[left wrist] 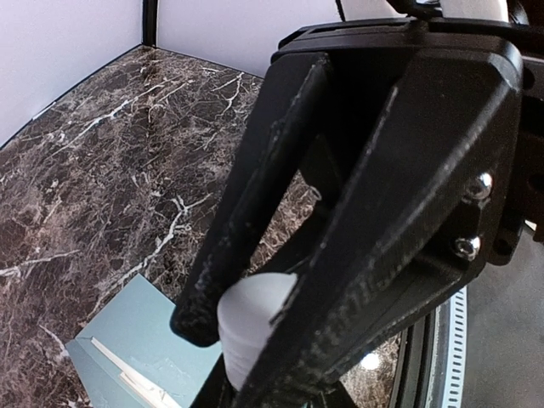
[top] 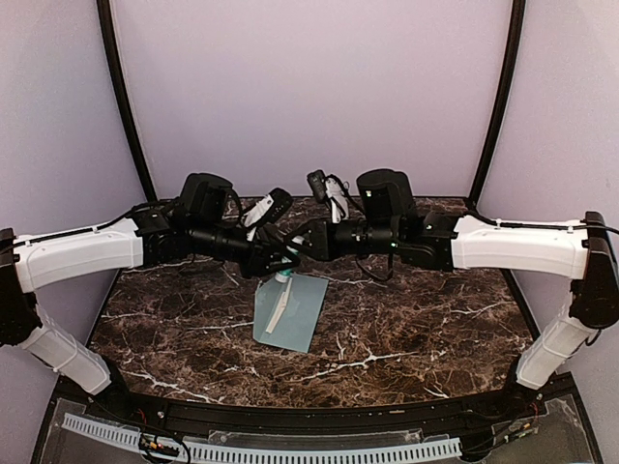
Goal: Place the letter into the envelope and seal it
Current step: Open the solid glue cap from the solid glue.
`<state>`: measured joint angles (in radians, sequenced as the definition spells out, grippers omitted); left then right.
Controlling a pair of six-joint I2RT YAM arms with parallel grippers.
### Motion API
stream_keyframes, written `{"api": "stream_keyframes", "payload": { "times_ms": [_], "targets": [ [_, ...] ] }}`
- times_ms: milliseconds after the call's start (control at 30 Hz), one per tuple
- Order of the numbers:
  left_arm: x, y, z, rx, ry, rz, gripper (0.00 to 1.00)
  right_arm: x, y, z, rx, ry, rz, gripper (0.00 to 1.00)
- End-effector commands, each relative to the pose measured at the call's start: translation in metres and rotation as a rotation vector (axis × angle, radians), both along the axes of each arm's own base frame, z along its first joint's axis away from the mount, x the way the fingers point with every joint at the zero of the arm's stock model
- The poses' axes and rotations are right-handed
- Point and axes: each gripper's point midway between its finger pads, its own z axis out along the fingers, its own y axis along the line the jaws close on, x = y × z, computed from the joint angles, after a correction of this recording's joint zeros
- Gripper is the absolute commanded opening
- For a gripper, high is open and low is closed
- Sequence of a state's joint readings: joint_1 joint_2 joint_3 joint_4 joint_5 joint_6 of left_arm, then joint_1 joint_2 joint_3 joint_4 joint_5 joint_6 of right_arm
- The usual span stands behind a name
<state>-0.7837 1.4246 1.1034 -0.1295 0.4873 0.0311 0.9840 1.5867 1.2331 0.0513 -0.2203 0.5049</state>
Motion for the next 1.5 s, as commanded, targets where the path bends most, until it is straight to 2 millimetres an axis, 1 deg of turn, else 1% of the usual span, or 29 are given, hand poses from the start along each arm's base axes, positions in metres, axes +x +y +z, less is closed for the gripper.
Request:
{"api": "stream_keyframes", "payload": {
  "times_ms": [0,33,67,133,167,200,267,367,400,433,467,533,700,867,967,1067,1100,1167,1200,1233,1267,1300,1333,1400,1467],
  "targets": [
    [0.002,0.0,0.001,0.001,-0.03,0.012,0.3,-0.002,0.0,0.026,0.079,-0.026,-0.013,0.0],
    [0.002,0.001,0.0,0.004,-0.03,0.013,0.39,-0.001,-0.002,0.029,0.084,-0.033,-0.021,0.0],
    [0.002,0.001,-0.001,0.008,-0.035,0.012,0.45,0.0,-0.003,0.03,0.086,-0.036,-0.029,0.0],
    [0.002,0.002,-0.002,0.015,-0.037,0.008,0.47,0.0,-0.005,0.032,0.088,-0.044,-0.037,0.0],
    [0.002,0.002,-0.004,0.02,-0.035,0.006,0.46,0.001,-0.006,0.033,0.089,-0.045,-0.041,0.0],
    [0.002,0.002,-0.005,0.023,-0.035,0.005,0.4,0.0,-0.006,0.033,0.089,-0.046,-0.04,0.0],
    [0.002,0.002,-0.005,0.027,-0.036,0.005,0.32,0.0,-0.006,0.032,0.084,-0.044,-0.038,0.0],
    [0.002,0.002,-0.003,0.02,-0.044,0.004,0.21,0.001,-0.006,0.029,0.072,-0.04,-0.044,0.0],
    [0.001,0.002,-0.003,0.018,-0.045,0.002,0.15,0.002,-0.007,0.028,0.07,-0.039,-0.047,0.0],
    [0.001,0.003,-0.003,0.018,-0.046,0.001,0.12,0.002,-0.007,0.027,0.068,-0.036,-0.049,0.0],
    [0.0,0.003,-0.004,0.019,-0.047,0.0,0.06,0.003,-0.007,0.027,0.068,-0.036,-0.051,0.0],
    [0.001,0.003,-0.005,0.025,-0.049,0.001,0.0,0.004,-0.007,0.026,0.067,-0.032,-0.06,0.0],
    [0.005,0.006,-0.015,0.06,-0.058,0.014,0.0,0.016,-0.02,0.03,0.09,-0.006,-0.117,0.0],
    [0.006,0.006,-0.028,0.097,-0.048,0.011,0.0,0.027,-0.038,0.037,0.081,-0.026,-0.178,0.0],
    [0.008,0.008,-0.037,0.129,-0.05,0.016,0.0,0.038,-0.057,0.039,0.041,-0.055,-0.266,0.0],
    [0.012,0.01,-0.051,0.171,-0.038,0.028,0.0,0.054,-0.087,0.036,-0.036,-0.073,-0.409,0.0],
    [0.013,0.01,-0.052,0.176,-0.038,0.03,0.0,0.057,-0.098,0.036,-0.054,-0.079,-0.443,0.0],
    [0.014,0.01,-0.055,0.184,-0.036,0.033,0.0,0.062,-0.121,0.04,-0.065,-0.091,-0.509,0.0],
    [0.015,0.01,-0.057,0.188,-0.036,0.036,0.0,0.062,-0.13,0.043,-0.058,-0.097,-0.527,0.0],
    [0.015,0.01,-0.057,0.187,-0.038,0.037,0.0,0.063,-0.141,0.049,-0.044,-0.106,-0.552,0.0],
    [0.015,0.01,-0.058,0.189,-0.037,0.037,0.0,0.064,-0.148,0.05,-0.041,-0.106,-0.564,0.0],
    [0.015,0.01,-0.058,0.188,-0.038,0.038,0.0,0.062,-0.155,0.055,-0.028,-0.112,-0.572,0.0],
    [0.016,0.01,-0.058,0.186,-0.036,0.041,0.0,0.062,-0.16,0.056,-0.024,-0.114,-0.581,0.0],
    [0.017,0.011,-0.053,0.178,-0.038,0.056,0.0,0.062,-0.168,0.053,-0.03,-0.113,-0.599,0.0],
    [0.024,0.015,-0.043,0.16,-0.059,0.09,0.0,0.063,-0.174,0.042,-0.053,-0.106,-0.62,0.0]
  ]
}}
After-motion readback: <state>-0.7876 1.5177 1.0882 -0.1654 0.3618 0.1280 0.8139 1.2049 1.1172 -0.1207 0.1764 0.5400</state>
